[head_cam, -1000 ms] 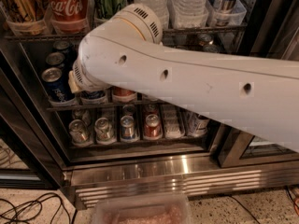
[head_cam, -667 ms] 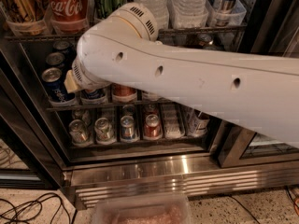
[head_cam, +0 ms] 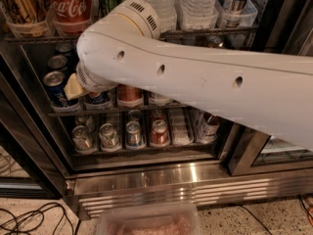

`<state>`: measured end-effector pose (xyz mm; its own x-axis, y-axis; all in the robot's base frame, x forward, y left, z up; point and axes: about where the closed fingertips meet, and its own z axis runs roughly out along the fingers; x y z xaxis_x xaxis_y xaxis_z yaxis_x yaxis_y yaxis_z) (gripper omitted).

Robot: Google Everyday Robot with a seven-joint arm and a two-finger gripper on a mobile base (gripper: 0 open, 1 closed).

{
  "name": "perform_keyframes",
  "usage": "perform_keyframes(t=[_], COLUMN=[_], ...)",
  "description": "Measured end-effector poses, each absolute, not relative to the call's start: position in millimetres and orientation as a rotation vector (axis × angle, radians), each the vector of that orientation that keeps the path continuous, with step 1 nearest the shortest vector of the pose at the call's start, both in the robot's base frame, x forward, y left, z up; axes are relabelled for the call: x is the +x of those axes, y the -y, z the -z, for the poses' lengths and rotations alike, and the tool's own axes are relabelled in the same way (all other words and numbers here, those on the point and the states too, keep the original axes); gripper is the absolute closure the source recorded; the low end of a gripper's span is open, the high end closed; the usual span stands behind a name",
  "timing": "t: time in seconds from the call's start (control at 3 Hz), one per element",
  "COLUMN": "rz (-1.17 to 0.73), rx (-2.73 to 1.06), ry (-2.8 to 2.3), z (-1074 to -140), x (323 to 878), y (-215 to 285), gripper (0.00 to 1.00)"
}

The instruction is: Pick pepsi can from middle shelf of fridge

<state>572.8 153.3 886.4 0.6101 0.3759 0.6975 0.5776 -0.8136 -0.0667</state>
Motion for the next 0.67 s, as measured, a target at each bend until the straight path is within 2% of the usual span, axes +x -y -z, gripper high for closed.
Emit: perform_keyframes(t=[0.67], rz=[0.996], rx=[-2.545], ry=[0.810], z=[-875.2], x=[583.7], y=[-158.0], gripper=[0.27])
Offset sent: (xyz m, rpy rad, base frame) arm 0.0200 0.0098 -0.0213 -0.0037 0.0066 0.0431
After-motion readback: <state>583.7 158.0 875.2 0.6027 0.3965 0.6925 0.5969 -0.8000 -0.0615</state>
